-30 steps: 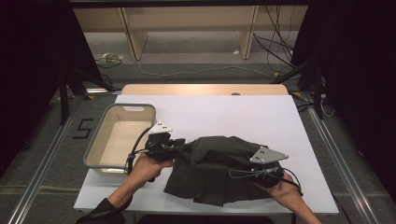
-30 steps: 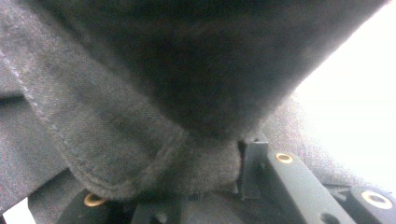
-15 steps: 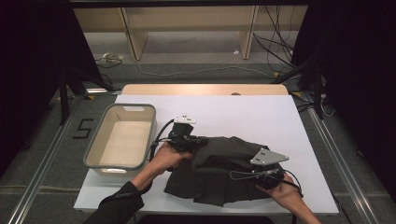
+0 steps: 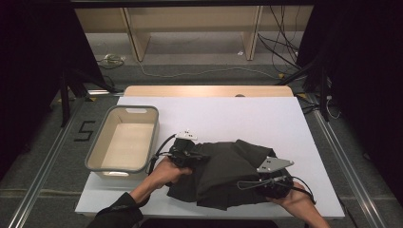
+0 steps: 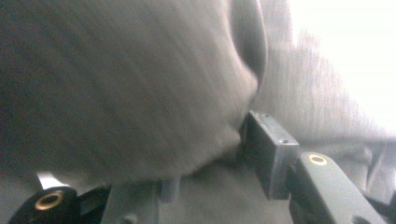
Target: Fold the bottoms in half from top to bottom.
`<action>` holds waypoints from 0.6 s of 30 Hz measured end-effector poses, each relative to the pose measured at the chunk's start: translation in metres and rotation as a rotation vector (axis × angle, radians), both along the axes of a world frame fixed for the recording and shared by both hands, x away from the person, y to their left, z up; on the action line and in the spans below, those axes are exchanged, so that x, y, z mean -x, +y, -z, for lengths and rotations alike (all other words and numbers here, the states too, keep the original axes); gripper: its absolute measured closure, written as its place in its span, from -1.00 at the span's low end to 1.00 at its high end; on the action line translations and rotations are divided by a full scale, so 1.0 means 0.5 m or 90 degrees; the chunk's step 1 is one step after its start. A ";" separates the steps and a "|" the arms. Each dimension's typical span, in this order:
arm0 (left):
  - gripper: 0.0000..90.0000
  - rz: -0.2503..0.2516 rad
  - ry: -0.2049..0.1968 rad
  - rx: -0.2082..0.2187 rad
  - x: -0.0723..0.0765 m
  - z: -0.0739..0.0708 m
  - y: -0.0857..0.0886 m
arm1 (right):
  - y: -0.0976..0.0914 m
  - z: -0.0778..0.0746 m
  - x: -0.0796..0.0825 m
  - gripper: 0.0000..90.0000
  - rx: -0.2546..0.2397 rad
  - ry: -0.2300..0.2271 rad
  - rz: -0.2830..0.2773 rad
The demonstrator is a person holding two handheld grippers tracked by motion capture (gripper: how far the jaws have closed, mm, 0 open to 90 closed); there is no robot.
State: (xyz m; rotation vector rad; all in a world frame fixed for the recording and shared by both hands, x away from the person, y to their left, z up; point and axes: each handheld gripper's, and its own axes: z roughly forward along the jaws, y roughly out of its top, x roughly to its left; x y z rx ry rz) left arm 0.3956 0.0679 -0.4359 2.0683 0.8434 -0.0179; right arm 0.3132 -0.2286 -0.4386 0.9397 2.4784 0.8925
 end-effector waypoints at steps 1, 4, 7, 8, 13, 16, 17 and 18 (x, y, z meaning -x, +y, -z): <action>0.97 0.001 0.001 -0.001 0.000 0.002 -0.001 | -0.006 0.002 0.002 0.24 0.005 0.010 0.005; 0.97 0.002 0.005 -0.003 -0.001 0.004 -0.001 | -0.027 0.006 0.011 0.26 0.019 0.026 0.026; 0.97 0.004 0.004 -0.006 0.001 0.005 -0.001 | -0.058 0.005 0.017 0.29 0.011 0.038 0.069; 0.97 0.004 0.004 -0.006 0.001 0.005 -0.001 | -0.058 0.005 0.017 0.29 0.011 0.038 0.069; 0.97 0.009 0.002 -0.014 0.003 0.006 -0.005 | -0.083 -0.019 0.008 0.40 -0.034 0.013 0.135; 0.97 0.009 0.001 -0.015 0.003 0.005 -0.006 | -0.076 -0.060 -0.005 0.51 -0.093 -0.021 0.153; 0.97 0.009 -0.001 -0.016 0.004 0.004 -0.006 | -0.052 -0.080 -0.017 0.55 -0.105 -0.022 0.143; 0.97 0.008 -0.003 -0.017 0.004 0.004 -0.007 | -0.052 -0.080 -0.017 0.55 -0.105 -0.022 0.143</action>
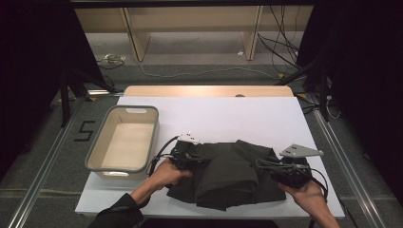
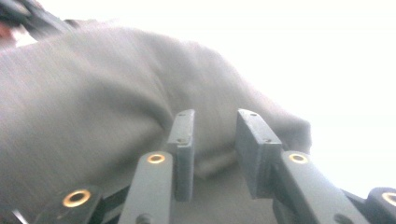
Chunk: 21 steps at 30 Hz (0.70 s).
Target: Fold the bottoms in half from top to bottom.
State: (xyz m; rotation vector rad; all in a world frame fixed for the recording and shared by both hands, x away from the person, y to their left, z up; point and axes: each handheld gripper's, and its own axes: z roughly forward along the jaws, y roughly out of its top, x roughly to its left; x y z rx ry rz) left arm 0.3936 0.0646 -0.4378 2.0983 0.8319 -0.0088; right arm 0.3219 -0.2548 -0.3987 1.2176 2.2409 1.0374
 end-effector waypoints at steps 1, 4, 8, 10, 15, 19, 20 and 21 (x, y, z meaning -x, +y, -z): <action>0.97 0.001 -0.003 -0.003 0.000 -0.001 -0.002 | 0.027 -0.007 -0.012 0.62 0.001 0.011 -0.014; 0.97 0.004 -0.005 -0.006 0.002 -0.002 -0.001 | 0.056 -0.013 -0.029 0.73 -0.009 0.024 -0.035; 0.97 0.002 -0.005 -0.007 0.003 -0.003 -0.003 | 0.076 -0.019 -0.045 0.87 -0.007 0.024 -0.057; 0.97 0.005 -0.008 -0.010 0.004 -0.003 -0.003 | 0.090 -0.034 -0.058 0.92 -0.019 0.024 -0.067; 0.97 0.005 -0.010 -0.012 0.005 -0.004 -0.005 | 0.116 -0.056 -0.066 0.93 -0.029 0.030 -0.097; 0.97 0.007 -0.014 -0.014 0.006 -0.005 -0.004 | 0.150 -0.049 -0.059 0.98 -0.006 0.032 -0.131; 0.97 0.008 -0.014 -0.013 0.007 -0.005 -0.004 | 0.152 -0.044 -0.057 1.00 -0.003 0.037 -0.136; 0.97 0.010 -0.015 -0.014 0.007 -0.005 -0.003 | 0.154 -0.036 -0.055 1.00 0.004 0.043 -0.141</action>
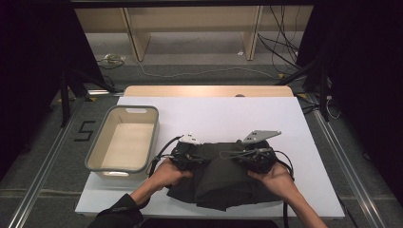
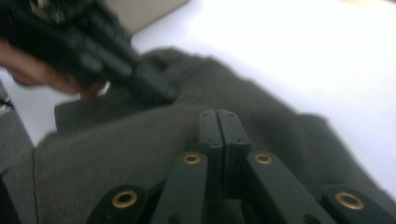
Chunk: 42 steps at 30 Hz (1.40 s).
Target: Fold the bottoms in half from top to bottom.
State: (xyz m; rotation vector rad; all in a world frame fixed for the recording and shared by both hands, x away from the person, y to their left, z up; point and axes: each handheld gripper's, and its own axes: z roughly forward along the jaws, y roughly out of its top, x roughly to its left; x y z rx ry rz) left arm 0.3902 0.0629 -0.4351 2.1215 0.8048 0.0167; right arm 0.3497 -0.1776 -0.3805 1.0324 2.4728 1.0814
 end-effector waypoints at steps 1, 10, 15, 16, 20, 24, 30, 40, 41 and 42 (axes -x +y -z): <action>0.97 0.000 0.000 0.000 0.000 0.000 0.000 | 0.000 0.000 0.000 1.00 0.000 0.000 0.000; 0.97 0.012 0.001 -0.003 0.012 -0.002 0.000 | -0.010 0.076 0.029 1.00 0.056 0.033 -0.002; 0.96 0.012 -0.016 0.014 0.024 -0.019 -0.005 | -0.009 0.096 0.027 1.00 0.068 0.043 0.000; 0.96 0.022 -0.026 0.023 0.032 -0.030 -0.017 | -0.010 0.097 0.025 1.00 0.067 0.042 -0.001; 0.96 0.038 -0.029 0.036 0.046 -0.039 -0.034 | -0.013 0.099 0.024 1.00 0.069 0.044 0.004; 0.97 0.073 -0.018 0.016 0.060 -0.032 -0.046 | -0.012 0.102 0.027 1.00 0.073 0.042 0.008; 0.98 0.099 -0.013 -0.041 0.072 0.008 -0.060 | -0.013 0.101 0.026 1.00 0.072 0.042 0.019; 0.98 0.112 0.003 -0.055 0.073 0.036 -0.069 | 0.005 0.085 -0.037 1.00 0.076 -0.020 0.076; 0.98 0.110 0.006 -0.053 0.072 0.039 -0.069 | 0.008 0.094 -0.045 1.00 0.087 -0.018 0.075; 0.98 0.107 0.010 -0.051 0.071 0.041 -0.070 | 0.012 0.102 -0.052 1.00 0.097 -0.013 0.078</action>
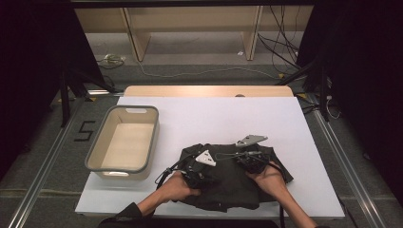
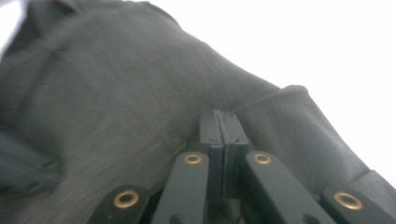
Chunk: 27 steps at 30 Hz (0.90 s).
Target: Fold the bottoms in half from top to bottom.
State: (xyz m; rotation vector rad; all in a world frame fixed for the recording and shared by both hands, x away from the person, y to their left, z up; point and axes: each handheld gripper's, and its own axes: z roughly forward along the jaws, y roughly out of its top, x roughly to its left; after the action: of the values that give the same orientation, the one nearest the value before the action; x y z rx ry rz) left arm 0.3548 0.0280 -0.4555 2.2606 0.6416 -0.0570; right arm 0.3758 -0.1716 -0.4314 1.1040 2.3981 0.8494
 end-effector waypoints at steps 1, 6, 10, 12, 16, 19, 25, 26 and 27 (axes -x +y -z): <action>0.98 0.000 0.000 0.000 0.000 0.000 0.000 | 0.003 0.007 -0.007 1.00 0.010 0.002 0.002; 0.98 0.000 0.016 0.003 -0.008 0.009 0.002 | 0.015 0.031 -0.030 1.00 0.030 0.018 0.015; 0.98 -0.004 0.017 -0.001 -0.007 0.015 -0.002 | 0.023 0.057 -0.030 1.00 0.051 0.018 0.014; 0.98 -0.003 0.013 -0.002 -0.004 0.014 -0.001 | 0.022 0.055 -0.028 1.00 0.050 0.014 0.014; 0.97 0.003 0.014 0.000 -0.004 0.011 0.002 | 0.008 0.041 -0.026 1.00 0.018 0.020 0.024; 0.89 0.002 0.022 0.032 -0.006 -0.010 0.011 | -0.008 0.019 -0.019 0.93 -0.010 0.008 0.026; 0.81 -0.035 0.011 0.071 -0.027 -0.051 0.028 | -0.046 -0.007 -0.001 0.91 -0.039 0.007 0.027; 0.81 -0.059 -0.002 0.074 -0.041 -0.064 0.038 | -0.058 -0.017 0.007 0.90 -0.049 0.004 0.031; 0.82 -0.059 -0.002 0.074 -0.041 -0.064 0.038 | -0.058 -0.017 0.007 0.90 -0.049 0.004 0.031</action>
State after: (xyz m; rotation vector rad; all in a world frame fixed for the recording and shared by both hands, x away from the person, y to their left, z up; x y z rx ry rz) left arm 0.3756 0.0469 -0.4234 2.1169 0.7223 -0.0444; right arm 0.3723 -0.2007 -0.4231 1.1894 2.3514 0.9297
